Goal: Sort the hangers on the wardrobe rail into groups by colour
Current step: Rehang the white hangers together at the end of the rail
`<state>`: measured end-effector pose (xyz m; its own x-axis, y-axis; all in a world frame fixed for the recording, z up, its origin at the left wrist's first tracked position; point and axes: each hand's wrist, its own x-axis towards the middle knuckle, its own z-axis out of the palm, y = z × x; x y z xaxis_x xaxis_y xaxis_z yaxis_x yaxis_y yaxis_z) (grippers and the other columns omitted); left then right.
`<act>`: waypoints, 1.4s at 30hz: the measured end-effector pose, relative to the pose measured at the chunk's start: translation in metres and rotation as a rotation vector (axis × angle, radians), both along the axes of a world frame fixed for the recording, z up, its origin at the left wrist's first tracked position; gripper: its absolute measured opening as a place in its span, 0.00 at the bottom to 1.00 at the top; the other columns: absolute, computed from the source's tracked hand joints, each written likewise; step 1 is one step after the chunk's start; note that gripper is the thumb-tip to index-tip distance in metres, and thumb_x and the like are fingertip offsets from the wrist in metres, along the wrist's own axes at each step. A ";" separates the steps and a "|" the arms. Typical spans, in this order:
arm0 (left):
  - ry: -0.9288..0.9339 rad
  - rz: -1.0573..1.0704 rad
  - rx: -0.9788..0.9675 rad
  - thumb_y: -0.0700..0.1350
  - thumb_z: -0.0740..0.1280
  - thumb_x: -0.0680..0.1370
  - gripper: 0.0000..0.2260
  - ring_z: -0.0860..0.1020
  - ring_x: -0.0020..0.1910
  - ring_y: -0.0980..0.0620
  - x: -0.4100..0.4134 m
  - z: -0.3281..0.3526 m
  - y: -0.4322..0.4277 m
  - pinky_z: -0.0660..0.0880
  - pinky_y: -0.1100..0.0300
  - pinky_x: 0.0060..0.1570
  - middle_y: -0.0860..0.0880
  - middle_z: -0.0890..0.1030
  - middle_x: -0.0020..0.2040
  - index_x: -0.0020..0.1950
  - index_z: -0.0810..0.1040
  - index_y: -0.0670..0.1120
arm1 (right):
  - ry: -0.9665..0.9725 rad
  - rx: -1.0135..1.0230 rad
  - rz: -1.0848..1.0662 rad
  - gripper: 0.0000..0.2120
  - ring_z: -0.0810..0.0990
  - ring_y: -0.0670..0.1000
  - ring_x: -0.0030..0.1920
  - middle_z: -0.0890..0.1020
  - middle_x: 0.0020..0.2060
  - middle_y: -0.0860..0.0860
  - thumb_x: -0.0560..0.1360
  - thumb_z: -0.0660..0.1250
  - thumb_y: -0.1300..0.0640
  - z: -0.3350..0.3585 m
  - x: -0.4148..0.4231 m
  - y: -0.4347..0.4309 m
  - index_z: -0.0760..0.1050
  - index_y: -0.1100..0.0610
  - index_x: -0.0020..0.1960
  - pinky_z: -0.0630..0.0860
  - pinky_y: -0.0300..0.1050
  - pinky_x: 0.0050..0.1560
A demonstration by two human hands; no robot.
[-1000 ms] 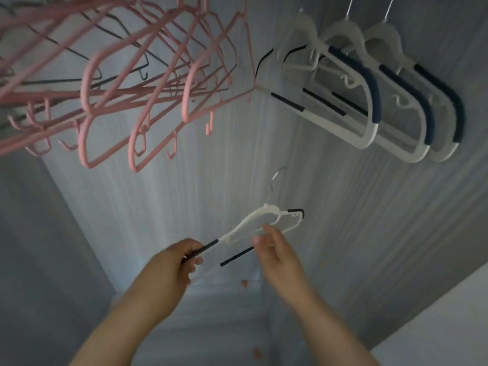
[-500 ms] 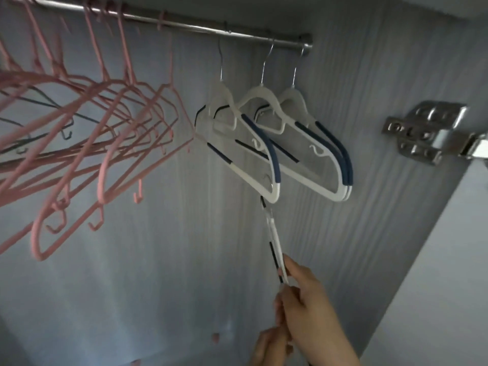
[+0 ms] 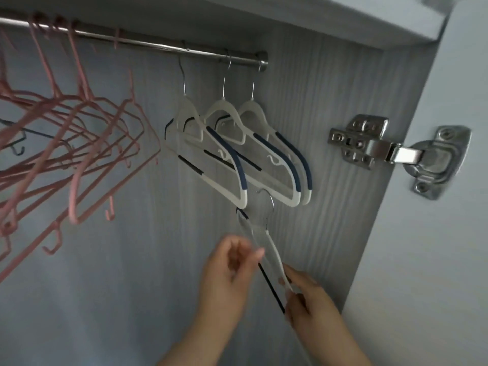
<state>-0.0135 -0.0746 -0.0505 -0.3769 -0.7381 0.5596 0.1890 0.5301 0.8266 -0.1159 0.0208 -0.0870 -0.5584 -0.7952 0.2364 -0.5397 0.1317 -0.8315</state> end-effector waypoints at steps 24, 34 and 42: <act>-0.341 0.035 -0.038 0.60 0.67 0.70 0.20 0.60 0.29 0.61 -0.073 0.091 -0.014 0.61 0.83 0.31 0.58 0.63 0.31 0.45 0.82 0.44 | 0.042 -0.017 0.073 0.21 0.70 0.34 0.41 0.72 0.55 0.45 0.78 0.55 0.67 -0.016 -0.009 -0.008 0.67 0.54 0.69 0.70 0.38 0.56; -0.290 0.114 -0.023 0.58 0.67 0.71 0.08 0.70 0.60 0.46 -0.079 0.084 -0.013 0.66 0.50 0.62 0.53 0.73 0.48 0.38 0.78 0.54 | -0.009 -0.035 0.053 0.21 0.73 0.36 0.42 0.73 0.53 0.42 0.78 0.54 0.66 -0.020 -0.009 -0.008 0.68 0.50 0.68 0.72 0.37 0.53; -0.198 0.140 -0.040 0.52 0.60 0.77 0.12 0.77 0.44 0.50 -0.057 0.050 -0.039 0.70 0.40 0.57 0.59 0.77 0.37 0.33 0.65 0.55 | 0.023 -0.016 0.015 0.22 0.74 0.33 0.45 0.73 0.49 0.35 0.77 0.56 0.67 -0.025 -0.006 0.004 0.71 0.47 0.65 0.68 0.25 0.48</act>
<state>-0.0702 -0.1133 -0.0004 -0.3777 -0.7696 0.5148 -0.0528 0.5730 0.8179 -0.1214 0.0249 -0.1116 -0.5406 -0.7995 0.2618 -0.5602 0.1100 -0.8210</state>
